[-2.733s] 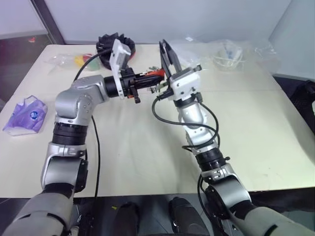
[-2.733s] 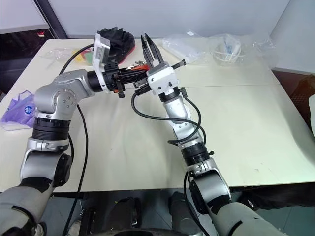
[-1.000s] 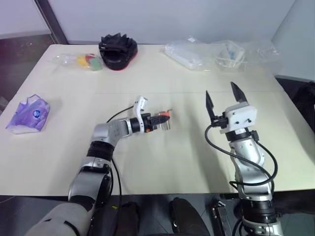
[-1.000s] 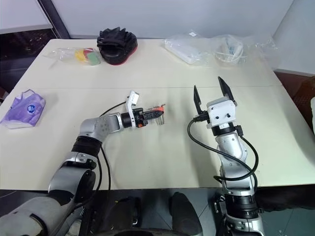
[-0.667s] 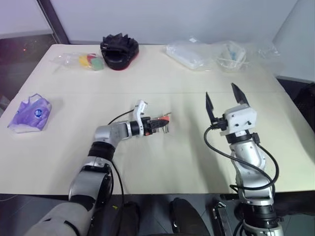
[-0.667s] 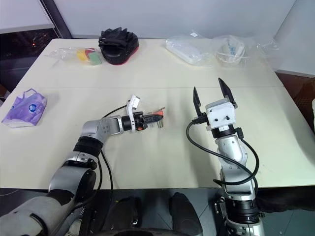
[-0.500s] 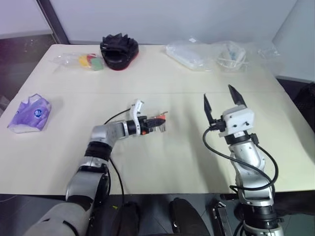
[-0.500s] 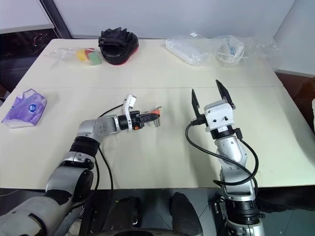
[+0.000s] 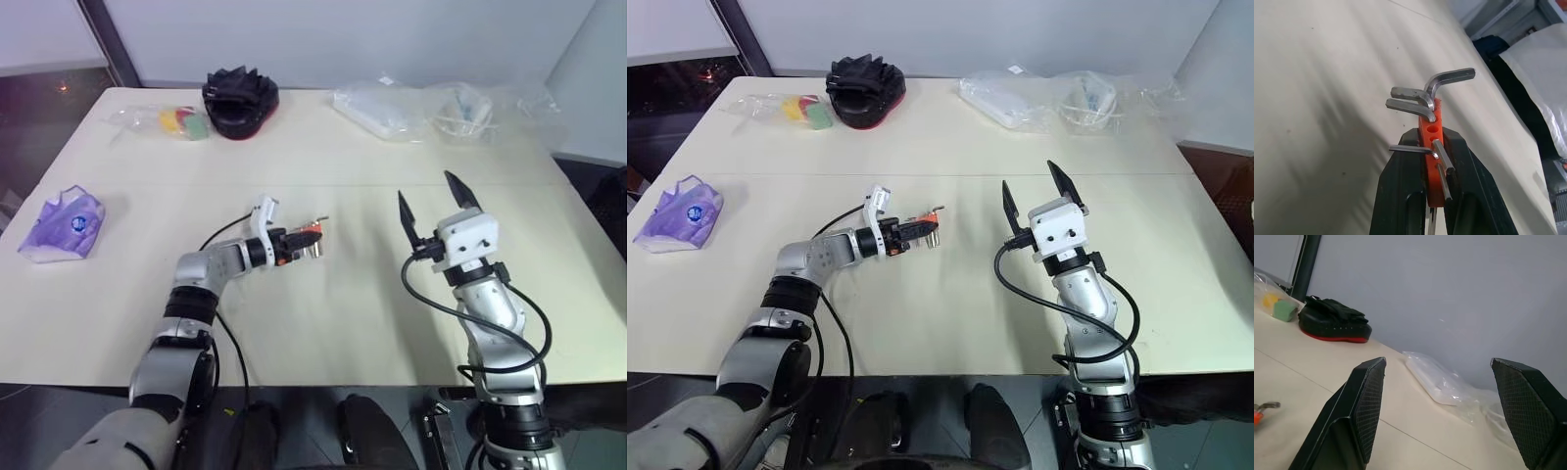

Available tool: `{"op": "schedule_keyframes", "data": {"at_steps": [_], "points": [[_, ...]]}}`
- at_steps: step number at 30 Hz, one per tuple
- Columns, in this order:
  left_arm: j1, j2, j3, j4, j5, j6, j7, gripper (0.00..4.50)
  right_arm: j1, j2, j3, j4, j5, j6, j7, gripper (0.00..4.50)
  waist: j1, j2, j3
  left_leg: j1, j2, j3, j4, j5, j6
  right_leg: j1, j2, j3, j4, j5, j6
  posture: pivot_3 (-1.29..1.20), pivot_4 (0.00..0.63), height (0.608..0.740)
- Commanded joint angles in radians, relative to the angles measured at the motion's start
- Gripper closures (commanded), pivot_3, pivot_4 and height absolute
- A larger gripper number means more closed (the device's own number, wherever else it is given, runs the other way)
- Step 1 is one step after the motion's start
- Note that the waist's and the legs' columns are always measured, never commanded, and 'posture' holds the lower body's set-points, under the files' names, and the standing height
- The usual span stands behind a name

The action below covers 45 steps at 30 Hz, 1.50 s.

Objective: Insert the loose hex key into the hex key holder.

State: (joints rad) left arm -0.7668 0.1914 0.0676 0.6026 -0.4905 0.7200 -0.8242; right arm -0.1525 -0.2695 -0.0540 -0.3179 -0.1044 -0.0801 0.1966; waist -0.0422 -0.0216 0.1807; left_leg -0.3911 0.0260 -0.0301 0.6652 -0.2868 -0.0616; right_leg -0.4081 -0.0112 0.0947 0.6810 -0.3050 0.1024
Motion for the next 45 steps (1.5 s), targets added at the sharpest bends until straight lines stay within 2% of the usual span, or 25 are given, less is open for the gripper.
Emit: {"op": "schedule_keyframes", "data": {"at_steps": [1, 3, 6, 24, 25, 27, 29, 32, 36, 45], "points": [[-0.044, -0.013, 0.013, -0.027, -0.011, -0.002, -0.003, 4.04, -0.011, -0.007, -0.003, -0.025, 0.003, -0.011, -0.001, 0.96, 0.000, 0.000, 0.000, 0.000, 0.000, 0.000, 0.000, 0.000, 0.000, 0.000, 0.000, 0.000, 0.000, 0.000, 0.000, 0.00, 0.150, 0.740], [-0.046, -0.019, 0.007, -0.026, -0.011, 0.002, -0.011, 4.04, -0.009, -0.006, -0.002, -0.027, 0.002, -0.011, -0.002, 0.96, 0.000, 0.000, 0.000, 0.000, 0.000, 0.000, 0.000, 0.000, 0.000, 0.000, 0.000, 0.000, 0.000, 0.000, 0.000, 0.00, 0.150, 0.740], [-0.045, -0.027, -0.004, -0.032, 0.000, -0.004, -0.012, 2.79, -0.005, -0.005, 0.000, -0.029, -0.001, -0.011, -0.004, 0.94, 0.000, 0.000, 0.000, 0.000, 0.000, 0.000, 0.000, 0.000, 0.000, 0.000, 0.000, 0.000, 0.000, 0.000, 0.000, 0.00, 0.150, 0.740], [-0.042, -0.013, 0.006, -0.050, 0.010, 0.007, 0.005, 2.79, -0.003, -0.005, 0.007, -0.027, -0.002, -0.008, -0.003, 0.94, -0.001, 0.000, 0.000, 0.000, 0.000, 0.000, 0.000, 0.000, 0.000, 0.000, 0.000, 0.000, 0.000, 0.000, 0.000, 0.00, 0.150, 0.740], [-0.040, -0.004, 0.005, -0.052, 0.013, 0.003, 0.002, 2.21, -0.003, -0.005, 0.007, -0.027, -0.001, -0.007, -0.002, 0.94, -0.001, 0.000, 0.000, 0.000, 0.000, 0.000, 0.000, 0.000, 0.000, 0.000, 0.000, 0.000, 0.000, 0.000, 0.000, 0.00, 0.150, 0.740], [-0.037, 0.020, 0.006, -0.070, 0.017, 0.000, -0.002, 1.45, -0.003, -0.009, 0.008, -0.028, 0.000, -0.007, 0.003, 0.94, -0.001, 0.000, 0.000, 0.000, 0.000, 0.000, 0.000, 0.000, 0.000, 0.000, 0.000, 0.000, 0.000, 0.000, 0.000, 0.00, 0.150, 0.740], [-0.029, 0.044, -0.006, -0.094, 0.033, -0.020, -0.011, 0.38, -0.002, -0.014, 0.007, -0.030, 0.001, -0.004, 0.009, 0.94, -0.002, 0.000, 0.000, 0.000, 0.000, 0.000, 0.000, 0.000, 0.000, 0.000, 0.000, 0.000, 0.000, 0.000, 0.000, 0.00, 0.150, 0.740], [-0.015, 0.080, -0.011, -0.144, 0.040, -0.027, -0.023, 0.38, 0.004, -0.027, 0.005, -0.042, 0.031, 0.019, 0.041, 0.94, -0.001, 0.000, 0.000, 0.000, 0.000, 0.000, 0.000, 0.000, 0.000, 0.000, 0.000, 0.000, 0.000, 0.000, 0.000, 0.00, 0.150, 0.740], [0.010, 0.150, -0.047, -0.217, 0.086, -0.098, -0.070, 0.38, 0.023, -0.077, 0.004, -0.092, 0.163, 0.172, 0.168, 0.94, 0.000, 0.000, 0.000, 0.000, 0.000, 0.000, 0.000, 0.000, 0.000, 0.000, 0.000, 0.000, 0.000, 0.000, 0.000, 0.00, 0.150, 0.740], [0.074, 0.308, -0.069, -0.450, 0.111, -0.205, -0.167, 0.38, 0.047, -0.411, -0.050, -0.252, 0.389, 0.549, 0.483, 0.94, 0.001, 0.000, 0.000, 0.000, 0.000, -0.001, 0.000, 0.000, 0.000, 0.001, 0.000, 0.000, -0.001, 0.000, 0.000, 0.00, 0.150, 0.740]]}}
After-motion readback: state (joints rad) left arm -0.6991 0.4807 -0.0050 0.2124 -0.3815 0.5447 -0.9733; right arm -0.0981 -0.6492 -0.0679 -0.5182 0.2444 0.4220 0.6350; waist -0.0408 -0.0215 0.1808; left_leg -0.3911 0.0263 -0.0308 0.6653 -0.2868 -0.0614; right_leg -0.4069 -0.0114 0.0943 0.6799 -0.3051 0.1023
